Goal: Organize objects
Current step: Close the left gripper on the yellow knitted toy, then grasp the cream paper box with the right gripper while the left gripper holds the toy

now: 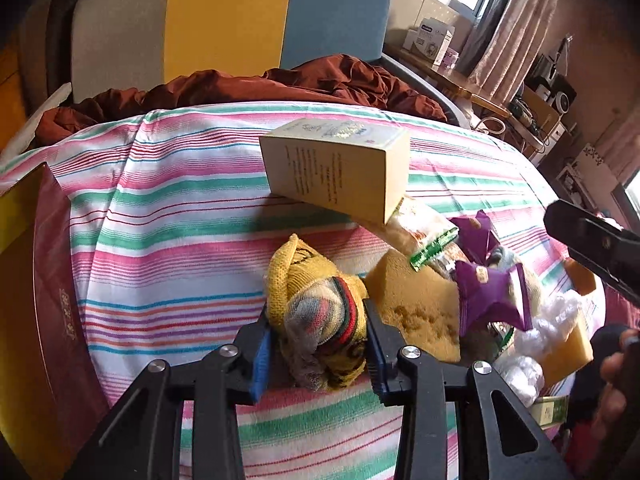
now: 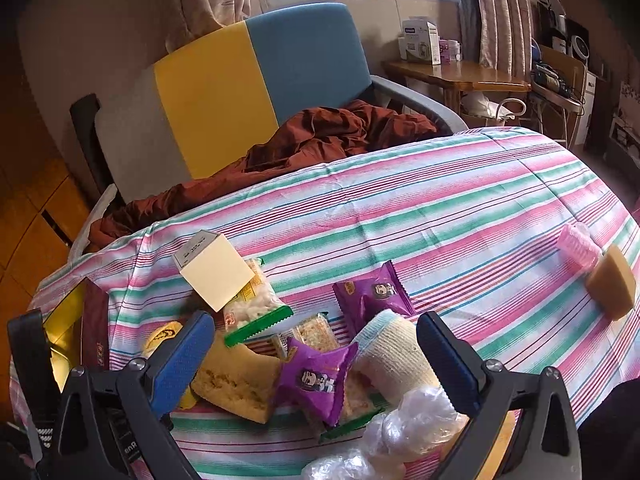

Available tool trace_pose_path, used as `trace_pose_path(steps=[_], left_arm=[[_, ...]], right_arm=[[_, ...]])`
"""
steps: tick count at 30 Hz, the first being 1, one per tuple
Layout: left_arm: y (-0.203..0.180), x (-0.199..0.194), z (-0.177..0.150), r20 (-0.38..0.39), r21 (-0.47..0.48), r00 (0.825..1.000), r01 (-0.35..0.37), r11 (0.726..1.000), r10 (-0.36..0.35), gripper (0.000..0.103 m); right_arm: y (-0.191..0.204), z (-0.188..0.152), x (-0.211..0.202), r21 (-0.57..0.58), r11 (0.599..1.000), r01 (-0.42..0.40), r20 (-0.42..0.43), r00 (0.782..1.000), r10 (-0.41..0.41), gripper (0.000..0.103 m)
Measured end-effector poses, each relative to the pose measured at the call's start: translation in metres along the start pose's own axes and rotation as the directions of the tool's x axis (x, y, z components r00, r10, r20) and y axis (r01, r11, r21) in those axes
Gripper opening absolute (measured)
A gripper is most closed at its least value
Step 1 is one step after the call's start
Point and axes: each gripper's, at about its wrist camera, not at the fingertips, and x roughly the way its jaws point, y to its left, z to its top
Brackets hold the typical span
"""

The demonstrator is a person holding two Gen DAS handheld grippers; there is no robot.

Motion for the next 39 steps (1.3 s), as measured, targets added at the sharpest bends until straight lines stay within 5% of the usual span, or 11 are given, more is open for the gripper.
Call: trace_pose_path(steps=[8,12,18,23,26,28,29,34,39], left_arm=[[-0.006,-0.016,-0.022,0.027,0.057,1.0,-0.012,0.998,0.011,0.039],[-0.007,-0.024,-0.034,0.032,0.073,0.999,-0.001,0.997,-0.001,0.039],[-0.01,-0.027,-0.043,0.038,0.099,0.999,0.013,0.995,-0.017,0.04],[-0.006,-0.024,-0.043,0.038,0.083,0.999,0.029,0.996,-0.032,0.04],[-0.005,-0.023,-0.044,0.04,0.081,0.999,0.034,0.996,-0.037,0.04],[-0.005,-0.024,-0.044,0.042,0.083,0.998,0.034,0.996,-0.037,0.04],[-0.005,-0.024,-0.044,0.044,0.084,0.998,0.034,0.996,-0.038,0.04],[-0.004,-0.026,-0.047,0.051,0.081,0.998,0.034,0.996,-0.038,0.04],[-0.009,-0.032,-0.052,0.052,0.091,0.998,0.022,0.996,-0.026,0.04]], right_arm=[[0.016,0.0,0.006,-0.068,0.997,-0.028,-0.043,0.999,0.025,0.103],[0.041,0.018,0.013,-0.201,0.977,-0.067,-0.061,0.997,0.056,0.103],[0.108,0.053,0.051,-0.469,0.873,-0.133,-0.147,0.987,0.071,0.1],[0.15,0.055,0.1,-0.631,0.765,-0.133,-0.254,0.966,-0.04,0.094],[0.162,0.049,0.123,-0.685,0.719,-0.117,-0.287,0.95,-0.119,0.085],[0.164,0.043,0.135,-0.708,0.695,-0.124,-0.32,0.934,-0.16,0.058],[0.164,0.039,0.136,-0.717,0.686,-0.122,-0.321,0.932,-0.169,0.057],[0.15,0.027,0.111,-0.677,0.717,-0.167,-0.328,0.94,-0.091,0.052],[0.123,0.019,0.074,-0.558,0.805,-0.2,-0.313,0.95,0.019,0.052]])
